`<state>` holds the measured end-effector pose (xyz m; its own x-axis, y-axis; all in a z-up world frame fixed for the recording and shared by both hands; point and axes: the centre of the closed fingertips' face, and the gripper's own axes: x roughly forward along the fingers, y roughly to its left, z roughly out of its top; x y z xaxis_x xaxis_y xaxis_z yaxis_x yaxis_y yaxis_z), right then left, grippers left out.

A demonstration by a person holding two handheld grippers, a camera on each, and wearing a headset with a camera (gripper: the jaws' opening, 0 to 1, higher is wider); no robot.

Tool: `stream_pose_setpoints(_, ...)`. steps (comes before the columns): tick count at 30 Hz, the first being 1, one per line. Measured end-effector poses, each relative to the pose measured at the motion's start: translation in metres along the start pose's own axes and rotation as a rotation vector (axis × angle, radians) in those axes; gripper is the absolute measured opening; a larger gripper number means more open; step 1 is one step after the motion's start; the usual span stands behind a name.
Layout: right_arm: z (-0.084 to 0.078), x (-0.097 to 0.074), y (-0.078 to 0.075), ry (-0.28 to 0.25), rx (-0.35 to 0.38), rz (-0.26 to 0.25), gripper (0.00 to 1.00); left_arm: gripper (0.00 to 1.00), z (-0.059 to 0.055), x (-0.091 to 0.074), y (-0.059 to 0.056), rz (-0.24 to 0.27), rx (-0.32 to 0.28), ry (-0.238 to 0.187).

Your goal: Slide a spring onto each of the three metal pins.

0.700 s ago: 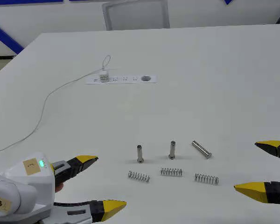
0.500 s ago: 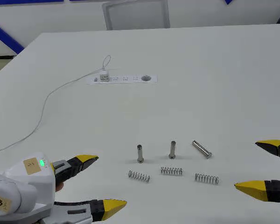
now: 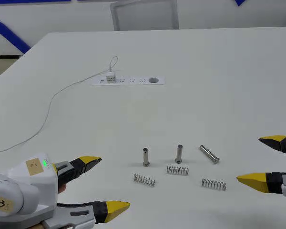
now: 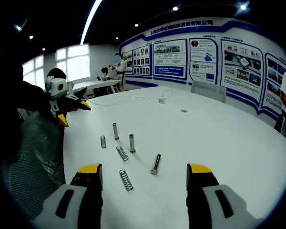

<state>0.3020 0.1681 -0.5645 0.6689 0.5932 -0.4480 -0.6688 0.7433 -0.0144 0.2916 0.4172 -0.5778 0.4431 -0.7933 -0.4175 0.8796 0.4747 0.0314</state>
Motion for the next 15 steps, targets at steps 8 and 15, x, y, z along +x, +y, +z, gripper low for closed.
stream_pose_setpoints(8,0.012,0.026,-0.009,0.043,-0.016,0.014,0.69,0.71,0.0,0.0,0.0,0.003,0.002,0.001)
stream_pose_setpoints(15,0.01,0.049,-0.02,0.13,-0.022,-0.007,0.61,0.71,0.0,-0.001,0.0,0.008,0.001,-0.001)
